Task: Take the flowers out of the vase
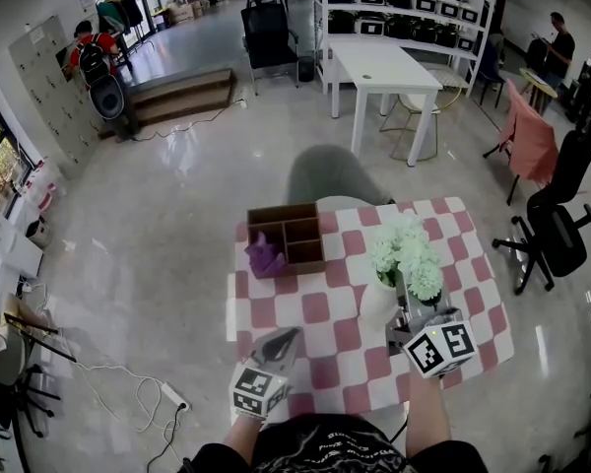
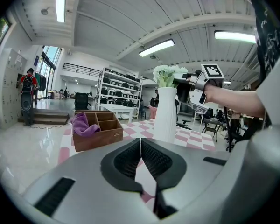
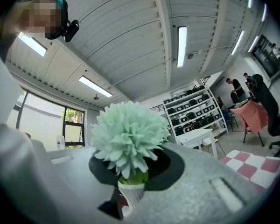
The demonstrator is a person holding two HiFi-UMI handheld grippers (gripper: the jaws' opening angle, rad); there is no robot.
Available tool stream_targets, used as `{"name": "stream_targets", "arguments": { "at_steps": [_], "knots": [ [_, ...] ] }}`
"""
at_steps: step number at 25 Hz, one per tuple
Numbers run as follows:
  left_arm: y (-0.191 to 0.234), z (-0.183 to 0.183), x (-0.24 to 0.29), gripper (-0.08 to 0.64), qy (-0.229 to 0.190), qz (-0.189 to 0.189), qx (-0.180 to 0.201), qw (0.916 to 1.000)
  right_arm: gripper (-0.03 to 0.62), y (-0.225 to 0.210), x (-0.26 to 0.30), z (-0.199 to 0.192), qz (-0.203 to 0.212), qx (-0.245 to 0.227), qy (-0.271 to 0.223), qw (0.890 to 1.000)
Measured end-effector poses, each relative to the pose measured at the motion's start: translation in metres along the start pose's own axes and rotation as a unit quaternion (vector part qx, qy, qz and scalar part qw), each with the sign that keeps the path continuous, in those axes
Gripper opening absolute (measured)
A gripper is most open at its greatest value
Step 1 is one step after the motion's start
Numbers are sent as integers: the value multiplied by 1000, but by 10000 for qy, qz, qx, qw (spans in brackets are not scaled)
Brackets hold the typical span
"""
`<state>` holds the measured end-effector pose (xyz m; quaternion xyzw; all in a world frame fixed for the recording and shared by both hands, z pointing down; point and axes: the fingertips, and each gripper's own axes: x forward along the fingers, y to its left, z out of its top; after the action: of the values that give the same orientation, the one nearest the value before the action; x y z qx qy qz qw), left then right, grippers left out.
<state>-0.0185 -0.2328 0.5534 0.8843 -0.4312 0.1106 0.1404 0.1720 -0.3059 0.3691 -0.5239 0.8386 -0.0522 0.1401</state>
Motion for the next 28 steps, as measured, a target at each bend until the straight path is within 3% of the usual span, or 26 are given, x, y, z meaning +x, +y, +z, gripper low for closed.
{"name": "stream_targets", "arguments": {
  "at_steps": [8, 14, 22, 28],
  "knots": [
    [-1, -3, 3, 12, 15, -30, 30, 10000, 71, -10, -9, 0, -22, 565, -220, 9982],
    [-1, -3, 5, 11, -84, -32, 27, 10000, 54, -6, -11, -3, -2, 403, -173, 9990],
    [-2, -2, 6, 12, -105, -53, 15, 9999, 44, -7, -16, -20, -229, -288, 310, 9988],
    [-4, -3, 6, 12, -86, -75, 38, 9999, 43, -7, -27, -16, -267, -392, 257, 9985]
  ]
}}
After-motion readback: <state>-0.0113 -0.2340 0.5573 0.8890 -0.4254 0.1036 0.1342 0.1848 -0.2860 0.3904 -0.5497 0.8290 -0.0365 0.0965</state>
